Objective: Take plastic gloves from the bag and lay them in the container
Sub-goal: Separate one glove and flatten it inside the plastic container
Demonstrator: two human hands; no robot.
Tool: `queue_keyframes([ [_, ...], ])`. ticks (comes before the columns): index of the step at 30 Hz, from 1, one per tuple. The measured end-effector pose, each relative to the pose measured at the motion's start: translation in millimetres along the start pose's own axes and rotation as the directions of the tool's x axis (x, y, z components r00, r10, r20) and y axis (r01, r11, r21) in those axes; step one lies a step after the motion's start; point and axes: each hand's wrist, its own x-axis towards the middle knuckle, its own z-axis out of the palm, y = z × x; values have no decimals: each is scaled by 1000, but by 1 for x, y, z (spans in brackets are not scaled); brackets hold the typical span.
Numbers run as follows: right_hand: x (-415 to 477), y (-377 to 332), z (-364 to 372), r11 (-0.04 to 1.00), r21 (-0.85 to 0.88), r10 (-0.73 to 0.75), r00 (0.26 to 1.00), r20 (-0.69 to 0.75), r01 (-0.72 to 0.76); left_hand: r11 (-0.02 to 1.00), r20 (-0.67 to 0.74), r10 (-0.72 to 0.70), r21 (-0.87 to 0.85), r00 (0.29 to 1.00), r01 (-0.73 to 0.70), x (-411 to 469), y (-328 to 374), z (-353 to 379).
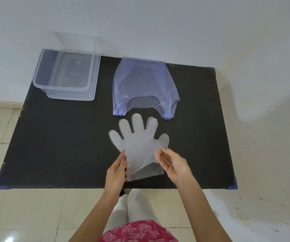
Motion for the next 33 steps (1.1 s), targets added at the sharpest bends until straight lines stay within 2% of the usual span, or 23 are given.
queue_keyframes([
  [3,1,-2,-5,997,-75,-23,999,-41,20,994,-31,-32,-105,999,29,2,1,6],
  [8,13,6,-9,956,-253,-184,976,-113,151,999,-61,3,-34,998,-5,6,-6,4],
  [12,18,16,-7,850,-465,-341,931,-132,246,1000,-35,7,0,999,-7,4,-10,3],
  [16,21,22,-6,733,-596,-429,903,-31,327,1000,-43,-8,-17,999,7,7,-7,6],
  [21,26,16,-10,693,-648,-390,920,30,315,999,-64,-13,-43,998,10,16,2,10],
  [27,28,-1,-13,639,-710,-286,948,138,296,996,-41,-57,61,998,60,22,15,11],
  [33,16,-38,-7,659,-677,-224,945,239,328,997,34,-45,67,998,43,17,49,-5],
])
